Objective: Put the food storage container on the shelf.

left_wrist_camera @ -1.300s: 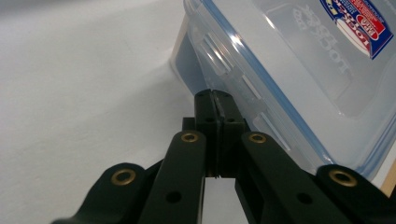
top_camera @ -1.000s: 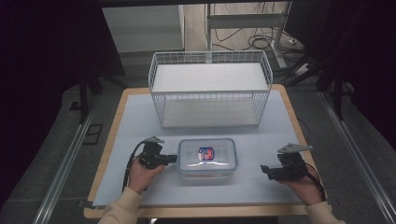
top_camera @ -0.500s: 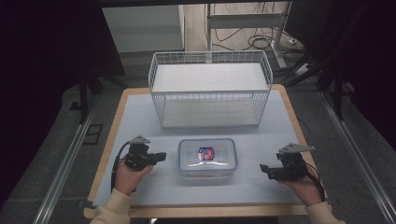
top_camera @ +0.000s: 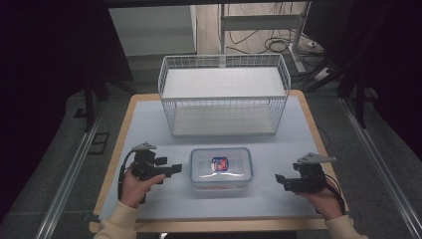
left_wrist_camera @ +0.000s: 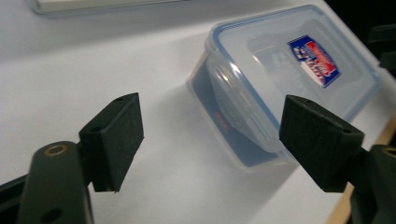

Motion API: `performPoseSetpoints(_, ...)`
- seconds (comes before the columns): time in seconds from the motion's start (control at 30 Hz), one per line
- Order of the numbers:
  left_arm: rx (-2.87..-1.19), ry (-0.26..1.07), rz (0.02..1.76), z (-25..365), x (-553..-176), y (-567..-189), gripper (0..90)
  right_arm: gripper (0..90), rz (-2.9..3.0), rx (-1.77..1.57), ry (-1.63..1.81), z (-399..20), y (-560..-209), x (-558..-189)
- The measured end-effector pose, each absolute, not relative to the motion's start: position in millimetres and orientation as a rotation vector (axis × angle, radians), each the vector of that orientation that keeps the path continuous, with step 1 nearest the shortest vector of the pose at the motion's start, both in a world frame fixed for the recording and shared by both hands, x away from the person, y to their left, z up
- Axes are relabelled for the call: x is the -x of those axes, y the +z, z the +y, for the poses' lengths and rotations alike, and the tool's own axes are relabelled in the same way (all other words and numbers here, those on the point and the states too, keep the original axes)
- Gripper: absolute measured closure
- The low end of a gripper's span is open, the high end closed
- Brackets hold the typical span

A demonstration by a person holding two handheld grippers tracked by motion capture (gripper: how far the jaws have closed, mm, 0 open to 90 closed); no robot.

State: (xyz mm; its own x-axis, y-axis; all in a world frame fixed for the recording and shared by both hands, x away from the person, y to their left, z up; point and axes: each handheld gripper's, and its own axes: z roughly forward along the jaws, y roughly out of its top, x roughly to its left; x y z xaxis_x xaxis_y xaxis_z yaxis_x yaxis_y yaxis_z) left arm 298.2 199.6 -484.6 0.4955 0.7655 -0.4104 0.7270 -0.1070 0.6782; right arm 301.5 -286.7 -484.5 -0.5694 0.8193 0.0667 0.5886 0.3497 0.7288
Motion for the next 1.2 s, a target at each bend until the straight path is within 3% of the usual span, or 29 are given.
performPoseSetpoints(0.4,-1.854,-0.027,1.231,187,-305,-488,19.4,16.4,2.434,-1.265,1.140,-262,-485,-310)
performPoseSetpoints(0.9,-1.808,-0.264,1.236,165,-328,-504,18.7,13.5,2.504,-1.244,1.217,-226,-473,-324)
performPoseSetpoints(1.2,-1.785,-0.317,1.228,157,-333,-510,21.4,13.4,2.519,-1.223,1.220,-219,-472,-326)
